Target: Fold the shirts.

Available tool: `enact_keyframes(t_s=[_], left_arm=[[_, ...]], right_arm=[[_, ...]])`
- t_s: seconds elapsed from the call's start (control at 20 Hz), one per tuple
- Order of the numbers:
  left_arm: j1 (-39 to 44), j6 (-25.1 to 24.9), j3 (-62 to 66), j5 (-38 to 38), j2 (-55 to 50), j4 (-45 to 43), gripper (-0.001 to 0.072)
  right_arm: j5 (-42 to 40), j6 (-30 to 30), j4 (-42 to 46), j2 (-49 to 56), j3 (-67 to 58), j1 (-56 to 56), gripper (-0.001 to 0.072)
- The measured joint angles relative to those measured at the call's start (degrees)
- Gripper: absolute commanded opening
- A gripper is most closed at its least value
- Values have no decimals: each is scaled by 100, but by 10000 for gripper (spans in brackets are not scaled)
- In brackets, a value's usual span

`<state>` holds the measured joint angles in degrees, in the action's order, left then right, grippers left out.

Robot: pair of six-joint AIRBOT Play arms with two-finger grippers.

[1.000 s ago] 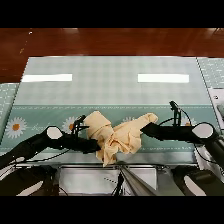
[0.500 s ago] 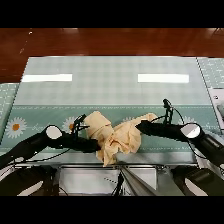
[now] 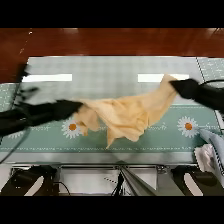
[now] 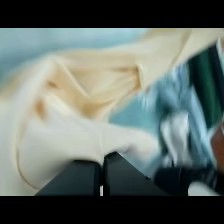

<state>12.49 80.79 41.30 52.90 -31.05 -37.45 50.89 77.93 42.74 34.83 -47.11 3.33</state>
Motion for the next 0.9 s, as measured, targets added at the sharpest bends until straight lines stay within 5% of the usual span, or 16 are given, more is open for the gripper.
enact_keyframes(t_s=[0.25,0.55,0.9], left_arm=[[-1311,175,1829,44,643,-223,23],[-1716,-35,3654,229,695,-332,23],[-1779,-90,4057,2229,702,-977,24]], right_arm=[[273,0,164,-175,-1655,608,36],[61,151,509,-210,-3508,741,36],[501,813,1727,-131,-4765,761,35]])
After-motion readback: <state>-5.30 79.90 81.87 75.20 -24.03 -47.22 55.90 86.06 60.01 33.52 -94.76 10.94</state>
